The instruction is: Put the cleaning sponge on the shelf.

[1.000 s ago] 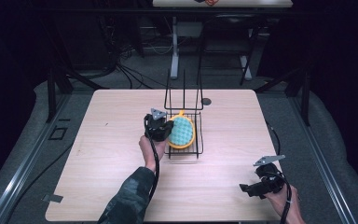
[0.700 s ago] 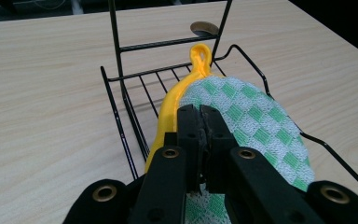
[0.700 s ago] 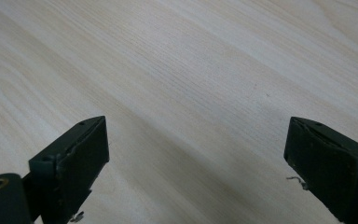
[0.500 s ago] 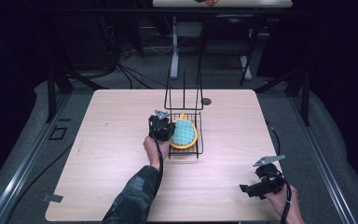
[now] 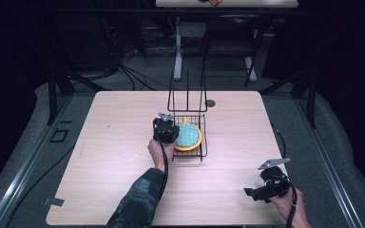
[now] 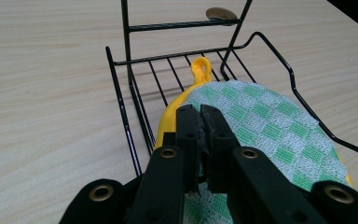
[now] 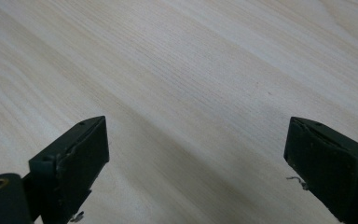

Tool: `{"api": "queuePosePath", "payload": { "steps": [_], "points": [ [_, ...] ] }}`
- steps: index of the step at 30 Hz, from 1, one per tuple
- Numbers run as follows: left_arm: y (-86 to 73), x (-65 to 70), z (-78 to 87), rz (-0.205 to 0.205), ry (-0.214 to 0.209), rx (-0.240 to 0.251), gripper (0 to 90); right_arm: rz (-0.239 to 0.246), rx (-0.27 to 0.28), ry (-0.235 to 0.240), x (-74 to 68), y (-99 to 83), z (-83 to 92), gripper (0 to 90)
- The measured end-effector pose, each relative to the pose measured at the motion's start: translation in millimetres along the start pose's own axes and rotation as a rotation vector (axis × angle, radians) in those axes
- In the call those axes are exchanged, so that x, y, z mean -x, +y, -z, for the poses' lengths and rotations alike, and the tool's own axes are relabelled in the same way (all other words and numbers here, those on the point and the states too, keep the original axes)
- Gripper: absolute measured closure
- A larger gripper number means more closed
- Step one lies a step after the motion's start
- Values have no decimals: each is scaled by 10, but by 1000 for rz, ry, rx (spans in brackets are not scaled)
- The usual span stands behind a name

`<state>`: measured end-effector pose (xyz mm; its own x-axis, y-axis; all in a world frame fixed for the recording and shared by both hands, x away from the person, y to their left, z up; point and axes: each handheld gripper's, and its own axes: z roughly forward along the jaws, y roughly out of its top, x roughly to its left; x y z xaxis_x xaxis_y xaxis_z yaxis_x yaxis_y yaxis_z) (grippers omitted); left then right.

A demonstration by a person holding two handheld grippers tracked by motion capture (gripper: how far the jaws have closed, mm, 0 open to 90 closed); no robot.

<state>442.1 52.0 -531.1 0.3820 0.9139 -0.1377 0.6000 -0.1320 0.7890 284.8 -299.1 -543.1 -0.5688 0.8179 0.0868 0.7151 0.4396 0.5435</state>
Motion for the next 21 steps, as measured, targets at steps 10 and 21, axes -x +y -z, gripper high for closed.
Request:
{"api": "queuePosePath", "payload": {
  "steps": [10,21],
  "points": [
    [46,-58,89,2,-2,2,501,5,2,-5,0,1,6,61],
    [117,-159,408,-67,-10,5,245,-1,1,-3,-4,2,10,61]
  ]
}}
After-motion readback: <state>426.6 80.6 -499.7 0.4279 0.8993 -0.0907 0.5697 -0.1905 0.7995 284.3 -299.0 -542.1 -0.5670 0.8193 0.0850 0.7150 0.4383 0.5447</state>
